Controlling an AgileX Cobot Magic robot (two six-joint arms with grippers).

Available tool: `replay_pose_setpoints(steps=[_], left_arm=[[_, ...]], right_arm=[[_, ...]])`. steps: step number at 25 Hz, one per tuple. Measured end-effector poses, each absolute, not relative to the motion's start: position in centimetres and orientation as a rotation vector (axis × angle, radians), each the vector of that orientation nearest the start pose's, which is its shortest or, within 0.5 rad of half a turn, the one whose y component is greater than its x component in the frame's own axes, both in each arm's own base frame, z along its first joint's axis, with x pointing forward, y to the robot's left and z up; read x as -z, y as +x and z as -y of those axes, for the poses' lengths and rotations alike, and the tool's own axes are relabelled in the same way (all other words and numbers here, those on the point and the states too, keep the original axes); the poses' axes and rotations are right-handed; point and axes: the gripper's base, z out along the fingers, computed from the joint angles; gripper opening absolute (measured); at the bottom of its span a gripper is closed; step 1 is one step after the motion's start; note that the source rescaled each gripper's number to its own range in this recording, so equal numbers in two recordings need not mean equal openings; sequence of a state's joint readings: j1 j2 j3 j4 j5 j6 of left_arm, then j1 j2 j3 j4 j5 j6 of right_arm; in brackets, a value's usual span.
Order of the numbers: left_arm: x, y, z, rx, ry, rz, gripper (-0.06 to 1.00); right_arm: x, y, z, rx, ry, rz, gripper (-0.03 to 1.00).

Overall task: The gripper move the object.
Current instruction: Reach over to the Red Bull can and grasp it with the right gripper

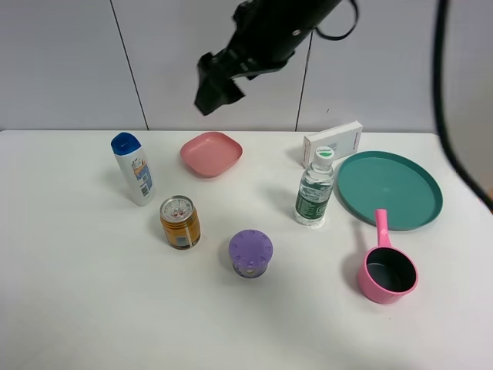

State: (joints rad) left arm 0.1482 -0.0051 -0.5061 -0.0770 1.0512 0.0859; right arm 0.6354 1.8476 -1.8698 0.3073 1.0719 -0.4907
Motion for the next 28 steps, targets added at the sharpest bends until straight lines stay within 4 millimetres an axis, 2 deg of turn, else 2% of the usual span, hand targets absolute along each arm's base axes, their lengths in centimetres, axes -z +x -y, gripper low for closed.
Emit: replay_pose_setpoints(steps=[5,11,15,21,28], left_arm=[[-28.0,-0.5,0.7,-0.056,-0.059,-2.021,1.0],[-28.0,-0.5,0.7,-0.056,-0.059,-2.021,1.0],[-28.0,-0.5,0.7,-0.056,-0.059,-2.021,1.0],[-28.0,-0.5,0.7,-0.056,-0.059,-2.021,1.0],[-28.0,-0.5,0.7,-0.056,-0.059,-2.021,1.0]], right_arm=[[-33.1,30.5,-31.8,-0.502,-1.43,-2.169,1.0],[-29.4,28.4,-35.1,-0.5,-1.594,-2.235,1.0],[-27.3,28.1,-36.2,-0.492,-1.589,-2.314,1.0],[-23.5,29.6,-36.8,-0.364,-1.544,-2.392,1.0],[-21.5,30.3,-37.3,-0.332,-1.525,-2.397,1.0]])
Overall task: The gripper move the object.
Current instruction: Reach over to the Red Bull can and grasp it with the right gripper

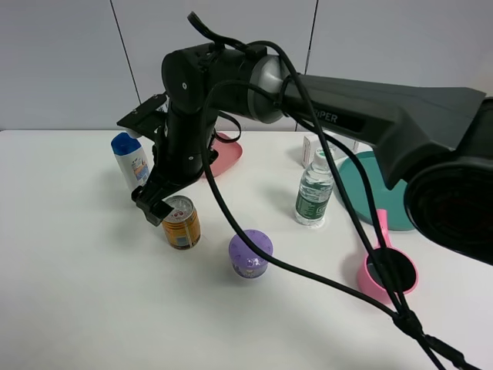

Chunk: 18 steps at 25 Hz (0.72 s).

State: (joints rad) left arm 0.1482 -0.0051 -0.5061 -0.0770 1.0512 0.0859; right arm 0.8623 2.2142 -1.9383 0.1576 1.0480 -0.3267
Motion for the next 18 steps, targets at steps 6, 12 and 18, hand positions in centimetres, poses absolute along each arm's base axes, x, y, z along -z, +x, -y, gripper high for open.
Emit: replay_pose_setpoints(steps=[6,12,18], left_arm=[[-28.0,-0.5,0.7,-0.056,-0.059,-2.021,1.0],[-28.0,-0.5,0.7,-0.056,-0.059,-2.021,1.0],[-28.0,-0.5,0.7,-0.056,-0.059,-2.021,1.0]], right_arm=[[-19.4,30.8,-37.8,-0.325,-1.523,-2.409,1.0],[-18.3,31.2,-38.2,-0.326,-1.508,-2.399,1.0],[-16.3,31.4,-38.5,-0.313,-1.519,-2.421,1.0]])
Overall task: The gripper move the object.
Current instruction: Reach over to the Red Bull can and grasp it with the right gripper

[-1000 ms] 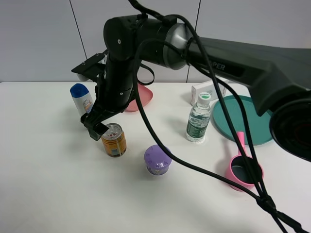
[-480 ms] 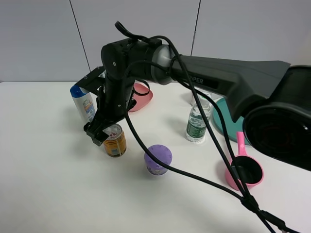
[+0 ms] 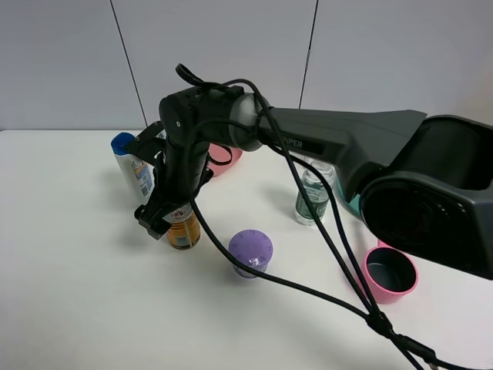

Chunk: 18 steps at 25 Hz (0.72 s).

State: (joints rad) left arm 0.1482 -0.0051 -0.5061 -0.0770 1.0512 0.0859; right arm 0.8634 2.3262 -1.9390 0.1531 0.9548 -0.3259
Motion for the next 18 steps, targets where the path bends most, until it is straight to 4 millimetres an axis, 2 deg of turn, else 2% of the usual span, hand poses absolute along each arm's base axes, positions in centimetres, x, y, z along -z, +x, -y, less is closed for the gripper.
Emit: replay_pose_setpoints(steps=[5,7,10,14,18], left_arm=[[-27.99,-0.52,0.69,-0.056,-0.059,-2.021,1.0],[-27.99,-0.52,0.69,-0.056,-0.059,-2.021,1.0],[-27.99,-0.52,0.69,-0.056,-0.059,-2.021,1.0],[-27.99,-0.52,0.69,-0.056,-0.059,-2.021,1.0],[-27.99,-0.52,0.69,-0.056,-0.059,-2.021,1.0]], right_arm=[[-15.58,31.4,-38.51,-0.305,-1.528,-2.433,1.0],[-15.48,31.41,-38.51,-0.303,-1.529,-2.434,0.96],[-15.53,31.51,-38.61,-0.308,-1.519,-2.421,0.76],[-15.54,31.55,-38.65,-0.309,-1.515,-2.416,0.42],[-15.54,31.56,-38.63,-0.305,-1.516,-2.415,0.04]])
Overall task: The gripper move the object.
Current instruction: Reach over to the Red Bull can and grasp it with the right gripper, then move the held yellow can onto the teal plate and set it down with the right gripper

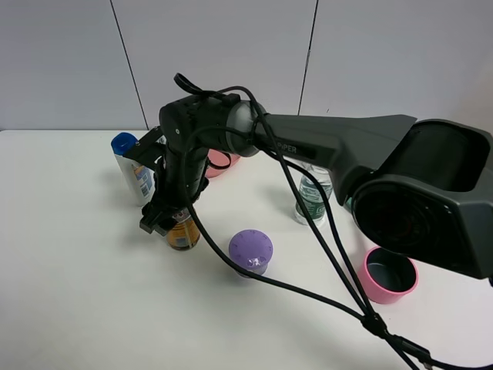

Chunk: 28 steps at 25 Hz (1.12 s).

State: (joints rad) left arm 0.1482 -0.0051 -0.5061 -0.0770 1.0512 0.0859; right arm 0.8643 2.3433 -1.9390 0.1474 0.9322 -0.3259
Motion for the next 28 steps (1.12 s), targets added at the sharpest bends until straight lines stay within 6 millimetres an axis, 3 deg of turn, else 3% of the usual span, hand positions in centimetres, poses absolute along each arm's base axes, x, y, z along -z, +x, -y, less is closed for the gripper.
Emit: replay_pose_setpoints(steps=[28], left_arm=[[-27.99,-0.52,0.69,-0.056,-0.059,-2.021,1.0]], right_arm=[[-15.67,31.39,-38.48,-0.298,-1.539,-2.441,0.01]])
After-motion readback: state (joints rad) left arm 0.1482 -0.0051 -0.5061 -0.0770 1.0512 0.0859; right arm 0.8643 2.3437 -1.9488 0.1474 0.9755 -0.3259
